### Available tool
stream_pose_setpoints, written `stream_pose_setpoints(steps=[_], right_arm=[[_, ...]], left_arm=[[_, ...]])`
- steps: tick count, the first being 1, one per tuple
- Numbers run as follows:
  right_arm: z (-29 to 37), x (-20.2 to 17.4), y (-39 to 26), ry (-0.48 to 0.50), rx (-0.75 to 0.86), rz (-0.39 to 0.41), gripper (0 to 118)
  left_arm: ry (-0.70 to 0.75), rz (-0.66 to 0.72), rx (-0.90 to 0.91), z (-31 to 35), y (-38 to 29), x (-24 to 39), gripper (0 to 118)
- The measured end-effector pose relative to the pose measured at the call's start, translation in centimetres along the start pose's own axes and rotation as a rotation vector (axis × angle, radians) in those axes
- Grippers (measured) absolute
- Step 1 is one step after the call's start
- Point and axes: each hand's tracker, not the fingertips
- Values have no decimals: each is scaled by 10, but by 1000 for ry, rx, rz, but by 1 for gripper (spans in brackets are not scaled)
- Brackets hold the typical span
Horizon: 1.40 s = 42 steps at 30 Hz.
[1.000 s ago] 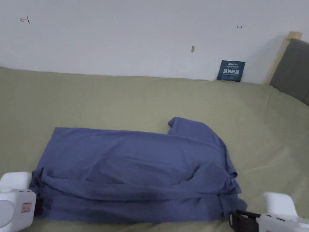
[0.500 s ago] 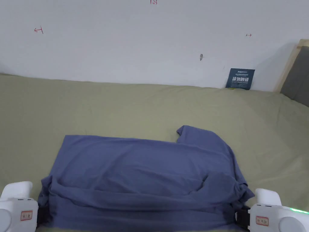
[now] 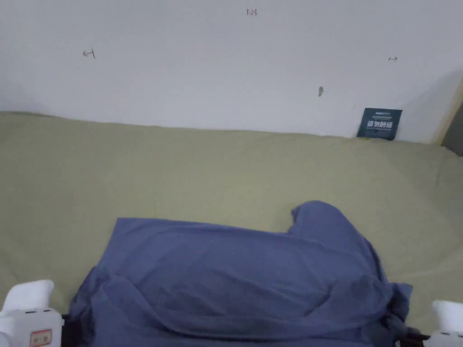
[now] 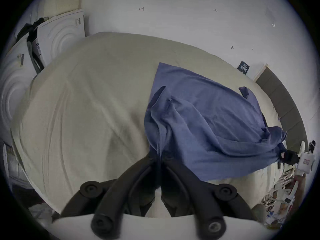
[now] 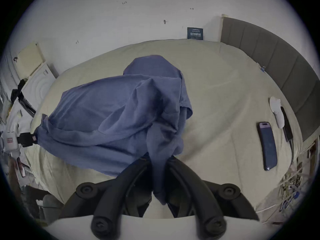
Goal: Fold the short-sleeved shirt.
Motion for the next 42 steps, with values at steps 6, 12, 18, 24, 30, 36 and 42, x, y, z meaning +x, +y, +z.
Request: stream_pose_setpoints(steps=[6,12,18,24,30,36,42], right_arm=[[28,1,-47,-36,-84,28,13],[48,10,-80,-64,-150,12,13],[47,14,-97,-70,-178,2,13],[101,25,-82,-8,-56,-86,71],[141,-10,-43,30,174,-51,69],[129,-78,-55,-111,303,176,1],[106,-102,-72,-10,258,198,1]], left_arm=[[38,8,-67,27,-57,-6,3],[67,45,-129,50,-94,-13,3],[64,63,-182,49,-114,-20,3],[31,40,-72,100,-97,-12,73],[-50,-59,158,134,-63,29,74],[-8,-133,309,129,-80,91,17],[-34,-197,236,105,-98,121,0]])
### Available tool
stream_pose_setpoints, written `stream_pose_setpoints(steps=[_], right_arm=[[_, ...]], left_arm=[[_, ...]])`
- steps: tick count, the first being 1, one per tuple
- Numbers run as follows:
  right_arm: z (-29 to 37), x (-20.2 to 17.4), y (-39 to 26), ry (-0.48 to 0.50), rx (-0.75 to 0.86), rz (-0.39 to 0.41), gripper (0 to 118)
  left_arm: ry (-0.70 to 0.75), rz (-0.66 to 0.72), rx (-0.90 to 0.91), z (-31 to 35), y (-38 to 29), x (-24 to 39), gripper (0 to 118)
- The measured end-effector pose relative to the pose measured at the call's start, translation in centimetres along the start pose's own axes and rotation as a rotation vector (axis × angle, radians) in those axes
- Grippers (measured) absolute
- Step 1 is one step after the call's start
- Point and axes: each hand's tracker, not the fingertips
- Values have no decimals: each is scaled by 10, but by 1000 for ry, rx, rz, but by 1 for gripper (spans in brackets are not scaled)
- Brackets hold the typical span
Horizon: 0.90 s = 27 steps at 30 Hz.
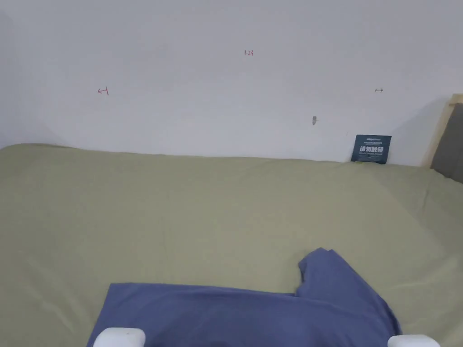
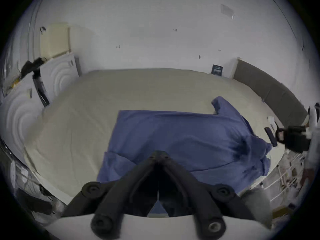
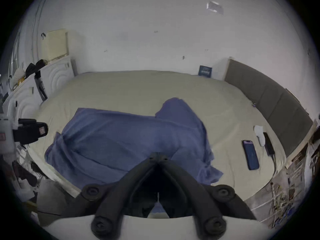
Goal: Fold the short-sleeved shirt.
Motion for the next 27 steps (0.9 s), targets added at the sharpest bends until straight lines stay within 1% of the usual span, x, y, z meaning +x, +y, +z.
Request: stream_pose_setpoints(steps=[3,4,5,6,7,8,9,10,11,13,14,15,16,17,18,19,20,21,22,23,24,25,26,27], right_arm=[[-8,2,6,5,-10,10,1],[-12,6,7,9,-13,6,1],[-16,9,9,11,-15,2,1],[-17,11,14,10,-17,0,1],[-22,15,16,9,-20,-5,1],[-28,19,18,9,-24,-12,1],[-33,21,20,7,-31,-20,1],[-37,24,24,7,-34,-27,1],[-43,27,26,7,-40,-33,1],[-56,33,28,11,-55,-46,1],[-61,37,32,20,-70,-58,1],[-67,41,34,30,-81,-73,1],[-74,48,38,41,-95,-101,1],[-81,56,44,42,-99,-120,1],[-88,65,51,49,-104,-139,1],[-99,76,61,39,-110,-144,3],[-114,87,74,16,-134,-151,8],[-130,99,86,1,-175,-162,13],[-149,113,98,3,-217,-172,13],[-173,125,112,5,-305,-165,35],[-196,134,119,19,-365,-135,61],[-219,143,128,1,-425,-111,73],[-239,151,133,-50,-440,-66,72],[-256,158,137,-49,-466,-52,72]], left_arm=[[21,13,8,-19,37,-24,0],[47,6,12,-29,55,-35,0],[43,10,8,-45,78,-52,0],[36,31,-27,-60,95,-63,2],[5,43,-96,-82,115,-76,27],[-36,65,-176,-108,133,-89,66],[10,66,-260,-132,148,-98,93],[48,42,-299,-158,156,-105,100],[54,31,-325,-183,161,-112,99],[123,-26,-378,-226,163,-117,98],[148,-28,-428,-244,161,-119,98],[158,-40,-464,-258,158,-120,98],[164,-36,-479,-270,153,-121,95],[152,-34,-511,-280,146,-122,88],[144,-16,-509,-283,141,-122,73],[113,31,-521,-285,136,-123,63],[83,57,-517,-284,132,-123,59],[149,31,-459,-274,130,-120,54],[134,11,-434,-268,132,-117,54],[121,-27,-449,-264,134,-114,31],[72,-41,-448,-262,135,-113,3],[43,-30,-432,-249,134,-108,1],[52,-26,-441,-247,134,-108,1],[56,-22,-442,-246,135,-108,1]])
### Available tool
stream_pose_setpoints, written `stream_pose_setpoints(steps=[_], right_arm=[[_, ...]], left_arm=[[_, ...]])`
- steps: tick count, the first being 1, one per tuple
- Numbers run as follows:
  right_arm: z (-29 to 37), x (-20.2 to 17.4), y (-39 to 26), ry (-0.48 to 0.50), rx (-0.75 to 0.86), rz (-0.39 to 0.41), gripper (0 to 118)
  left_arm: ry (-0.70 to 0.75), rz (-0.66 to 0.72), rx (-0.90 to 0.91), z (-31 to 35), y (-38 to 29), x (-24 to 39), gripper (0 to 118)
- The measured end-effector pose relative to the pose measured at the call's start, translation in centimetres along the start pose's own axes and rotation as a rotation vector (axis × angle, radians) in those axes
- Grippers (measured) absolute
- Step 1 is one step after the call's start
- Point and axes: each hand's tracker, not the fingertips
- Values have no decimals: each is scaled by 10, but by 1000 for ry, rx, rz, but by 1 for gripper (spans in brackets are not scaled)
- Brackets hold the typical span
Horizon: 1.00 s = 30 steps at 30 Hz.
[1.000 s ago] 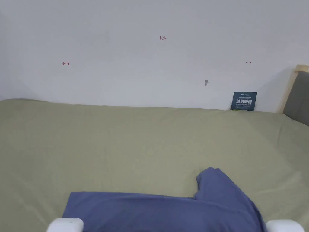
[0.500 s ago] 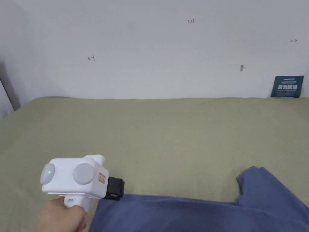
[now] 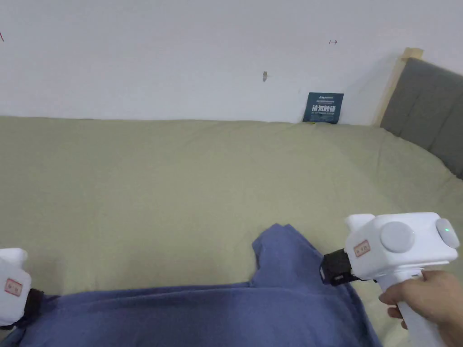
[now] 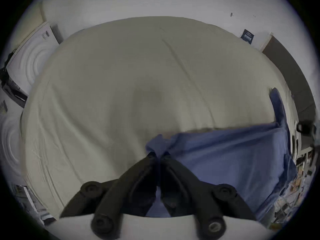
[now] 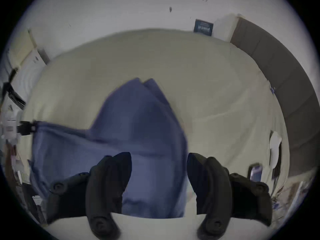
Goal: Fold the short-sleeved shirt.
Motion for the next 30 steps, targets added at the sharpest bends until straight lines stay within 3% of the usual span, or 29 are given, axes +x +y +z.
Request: stream_pose_setpoints(steps=[2,4,6,8,11,12,13,14,16,17,18,21,25,30], right_arm=[[-23,13,19,-43,-52,-91,72],[-41,26,29,-13,-108,-180,72],[-56,29,31,-31,-186,-201,72],[-67,30,29,41,-216,-190,72],[-80,23,25,23,-261,-174,70],[-79,22,25,12,-260,-170,64],[-69,21,23,13,-241,-177,7],[-65,18,23,6,-237,-186,0],[-56,8,13,0,-185,-157,0],[-54,3,10,5,-191,-84,0],[-50,0,7,9,-183,-65,0],[-22,0,9,28,-93,-62,0],[41,-11,-2,65,-1,44,0],[118,-17,-42,107,91,100,0]], left_arm=[[-12,23,10,4,0,-4,1],[-23,46,2,5,1,-6,1],[-38,60,-5,3,2,-9,1],[-37,59,-21,1,1,-8,1],[-36,60,-31,-4,0,-7,1],[-33,57,-31,-4,0,-5,1],[-29,52,-33,-3,-1,-3,1],[-26,46,-37,-5,-1,-4,1],[-24,32,-28,0,-2,-1,1],[-21,27,-23,3,-1,-1,1],[-24,26,-21,5,0,-2,1],[-44,30,3,22,-1,-4,1],[-80,-10,75,60,-6,-9,1],[-90,-75,141,113,-28,-14,1]])
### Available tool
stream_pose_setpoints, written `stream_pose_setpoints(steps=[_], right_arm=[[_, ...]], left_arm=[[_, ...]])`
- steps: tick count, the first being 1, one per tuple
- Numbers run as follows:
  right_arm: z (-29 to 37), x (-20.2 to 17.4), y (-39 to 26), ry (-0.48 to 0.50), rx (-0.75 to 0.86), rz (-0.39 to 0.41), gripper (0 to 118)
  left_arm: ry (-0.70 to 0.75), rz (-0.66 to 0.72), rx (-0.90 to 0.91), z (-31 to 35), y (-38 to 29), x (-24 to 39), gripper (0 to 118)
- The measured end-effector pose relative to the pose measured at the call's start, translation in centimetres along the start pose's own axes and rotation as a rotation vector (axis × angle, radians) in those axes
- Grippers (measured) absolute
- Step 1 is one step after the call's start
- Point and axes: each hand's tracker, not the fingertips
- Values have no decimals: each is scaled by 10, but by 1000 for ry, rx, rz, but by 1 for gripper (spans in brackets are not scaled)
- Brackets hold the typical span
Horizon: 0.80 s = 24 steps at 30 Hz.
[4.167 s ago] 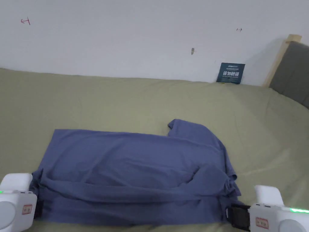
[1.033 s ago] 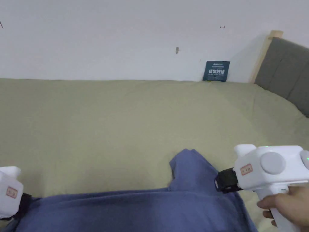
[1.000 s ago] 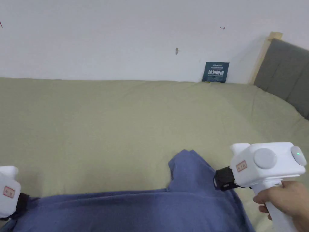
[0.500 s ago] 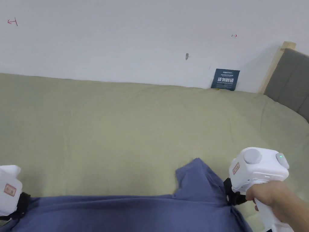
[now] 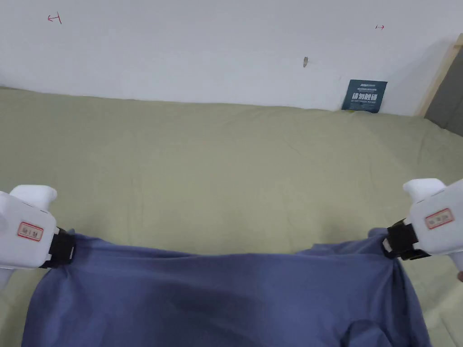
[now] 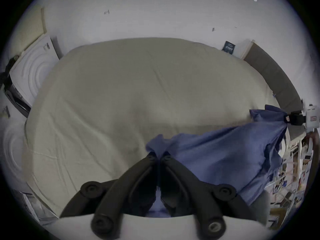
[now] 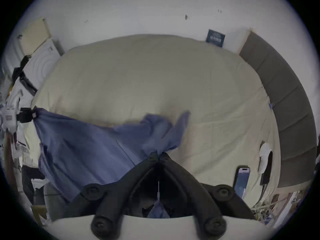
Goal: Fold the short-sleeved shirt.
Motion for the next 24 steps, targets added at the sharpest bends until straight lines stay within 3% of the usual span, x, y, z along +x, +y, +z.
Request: stream_pose_setpoints(steps=[10,16,24], right_arm=[[100,-5,-100,13,76,-35,0],[80,-5,-166,3,-58,-83,0],[30,1,-210,-60,-236,-71,0]], left_arm=[[-16,-14,39,78,-90,-11,1],[-9,-16,-96,63,-161,-11,1],[-3,55,-225,31,-216,-15,1]])
